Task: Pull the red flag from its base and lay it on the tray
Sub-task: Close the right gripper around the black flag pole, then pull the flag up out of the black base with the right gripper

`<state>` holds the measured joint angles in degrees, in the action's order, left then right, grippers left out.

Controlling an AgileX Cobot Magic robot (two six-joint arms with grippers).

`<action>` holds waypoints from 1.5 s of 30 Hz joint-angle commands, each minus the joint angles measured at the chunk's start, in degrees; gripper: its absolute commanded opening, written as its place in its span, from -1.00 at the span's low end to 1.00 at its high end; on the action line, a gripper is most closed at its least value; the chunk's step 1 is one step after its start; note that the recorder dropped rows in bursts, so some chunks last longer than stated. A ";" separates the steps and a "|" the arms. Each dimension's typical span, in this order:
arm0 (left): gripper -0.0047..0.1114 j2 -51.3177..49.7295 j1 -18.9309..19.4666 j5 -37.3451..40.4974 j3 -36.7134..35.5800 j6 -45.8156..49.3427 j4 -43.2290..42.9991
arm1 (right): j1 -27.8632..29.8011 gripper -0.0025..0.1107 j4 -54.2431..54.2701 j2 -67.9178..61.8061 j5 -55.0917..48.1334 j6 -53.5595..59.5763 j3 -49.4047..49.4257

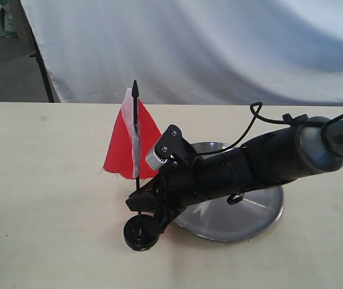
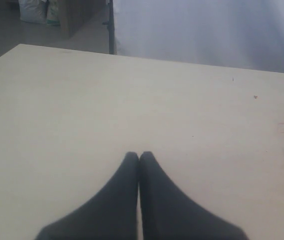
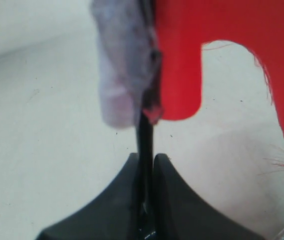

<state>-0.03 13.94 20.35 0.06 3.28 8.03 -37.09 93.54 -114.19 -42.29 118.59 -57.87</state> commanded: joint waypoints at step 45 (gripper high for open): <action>-0.92 0.03 0.03 0.00 -0.06 -0.26 -0.28 | -1.03 -0.96 4.91 4.64 -9.83 -1.40 0.64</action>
<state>-0.03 13.94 20.35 0.06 3.28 8.03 -38.35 95.90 -110.17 -53.18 117.57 -57.43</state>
